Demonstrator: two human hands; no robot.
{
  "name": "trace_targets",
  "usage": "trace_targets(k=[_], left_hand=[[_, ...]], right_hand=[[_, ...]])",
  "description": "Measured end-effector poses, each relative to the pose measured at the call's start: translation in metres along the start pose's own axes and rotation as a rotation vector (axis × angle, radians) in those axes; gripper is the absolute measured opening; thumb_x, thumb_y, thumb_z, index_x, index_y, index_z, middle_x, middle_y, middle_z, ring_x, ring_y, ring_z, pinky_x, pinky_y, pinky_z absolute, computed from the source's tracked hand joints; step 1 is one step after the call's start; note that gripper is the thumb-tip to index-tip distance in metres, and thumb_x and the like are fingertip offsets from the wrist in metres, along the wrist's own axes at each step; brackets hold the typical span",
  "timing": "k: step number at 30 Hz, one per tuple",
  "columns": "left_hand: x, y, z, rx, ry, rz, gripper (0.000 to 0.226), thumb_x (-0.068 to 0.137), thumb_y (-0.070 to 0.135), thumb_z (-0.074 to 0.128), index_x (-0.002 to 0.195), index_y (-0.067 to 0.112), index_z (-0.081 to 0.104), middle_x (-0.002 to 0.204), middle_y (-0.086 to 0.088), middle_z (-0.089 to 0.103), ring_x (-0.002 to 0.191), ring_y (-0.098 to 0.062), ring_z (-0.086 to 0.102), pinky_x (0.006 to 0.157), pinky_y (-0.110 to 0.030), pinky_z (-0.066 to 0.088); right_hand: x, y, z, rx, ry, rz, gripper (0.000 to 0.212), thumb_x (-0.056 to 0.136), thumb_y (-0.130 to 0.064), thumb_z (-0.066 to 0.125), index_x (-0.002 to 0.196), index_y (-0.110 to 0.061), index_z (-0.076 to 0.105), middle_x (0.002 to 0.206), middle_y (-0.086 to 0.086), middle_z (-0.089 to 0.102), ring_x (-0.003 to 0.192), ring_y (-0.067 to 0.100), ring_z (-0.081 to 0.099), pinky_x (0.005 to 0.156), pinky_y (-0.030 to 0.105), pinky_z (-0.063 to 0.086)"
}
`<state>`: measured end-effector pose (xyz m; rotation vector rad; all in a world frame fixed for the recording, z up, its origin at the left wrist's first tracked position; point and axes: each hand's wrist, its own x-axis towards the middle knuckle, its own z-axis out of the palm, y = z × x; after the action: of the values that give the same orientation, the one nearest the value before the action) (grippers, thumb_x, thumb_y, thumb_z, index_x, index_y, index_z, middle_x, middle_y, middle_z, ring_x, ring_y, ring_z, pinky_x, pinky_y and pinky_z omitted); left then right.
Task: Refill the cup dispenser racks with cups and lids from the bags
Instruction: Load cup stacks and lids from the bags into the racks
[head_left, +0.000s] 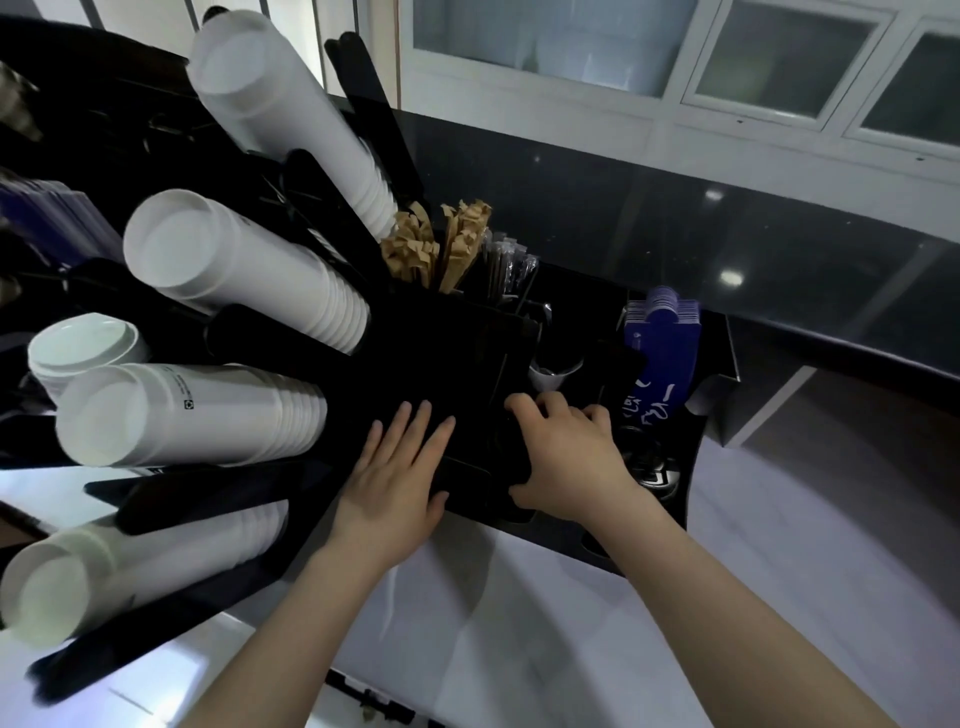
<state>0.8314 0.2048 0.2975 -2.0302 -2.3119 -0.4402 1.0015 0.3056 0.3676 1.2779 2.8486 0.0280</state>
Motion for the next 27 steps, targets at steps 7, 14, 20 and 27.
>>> trace_targets(k=[7, 14, 20, 27], left_hand=[[-0.004, -0.006, -0.002, 0.062, -0.079, -0.116, 0.079, 0.092, 0.045, 0.05, 0.152, 0.031, 0.001, 0.161, -0.007, -0.006, 0.145, -0.028, -0.02, 0.115, -0.044, -0.012], [-0.004, -0.005, -0.007, -0.019, -0.06, -0.144, 0.08, 0.091, 0.042, 0.053, 0.153, 0.028, 0.004, 0.161, -0.006, 0.006, 0.147, -0.022, -0.012, 0.117, -0.039, -0.005], [0.006, 0.022, -0.008, -0.15, -0.009, -0.078, 0.09, 0.09, 0.038, 0.057, 0.152, 0.025, -0.005, 0.161, -0.002, -0.009, 0.144, -0.012, -0.018, 0.112, -0.03, -0.018], [0.008, 0.047, 0.006, -0.039, -0.083, 0.065, 0.087, 0.091, 0.044, 0.052, 0.15, 0.035, -0.011, 0.159, -0.002, -0.02, 0.136, -0.013, -0.034, 0.109, -0.033, -0.026]], right_hand=[[-0.01, 0.013, -0.02, 0.397, 0.102, 0.021, 0.087, 0.064, -0.037, 0.079, 0.136, -0.031, 0.03, 0.136, 0.003, 0.042, 0.114, 0.025, 0.052, 0.09, 0.038, 0.049], [-0.028, 0.044, -0.041, 0.56, 0.232, 0.089, 0.087, 0.059, -0.04, 0.084, 0.129, -0.04, 0.033, 0.124, -0.009, 0.046, 0.105, 0.006, 0.045, 0.085, 0.023, 0.039], [-0.056, 0.08, -0.028, 0.479, 0.146, 0.273, 0.092, 0.061, -0.039, 0.085, 0.136, -0.038, 0.03, 0.13, -0.001, 0.044, 0.103, 0.013, 0.046, 0.081, 0.024, 0.039], [-0.063, 0.077, -0.009, 0.313, 0.021, 0.273, 0.097, 0.066, -0.046, 0.079, 0.143, -0.033, 0.023, 0.143, 0.004, 0.037, 0.124, 0.027, 0.043, 0.096, 0.038, 0.046]])
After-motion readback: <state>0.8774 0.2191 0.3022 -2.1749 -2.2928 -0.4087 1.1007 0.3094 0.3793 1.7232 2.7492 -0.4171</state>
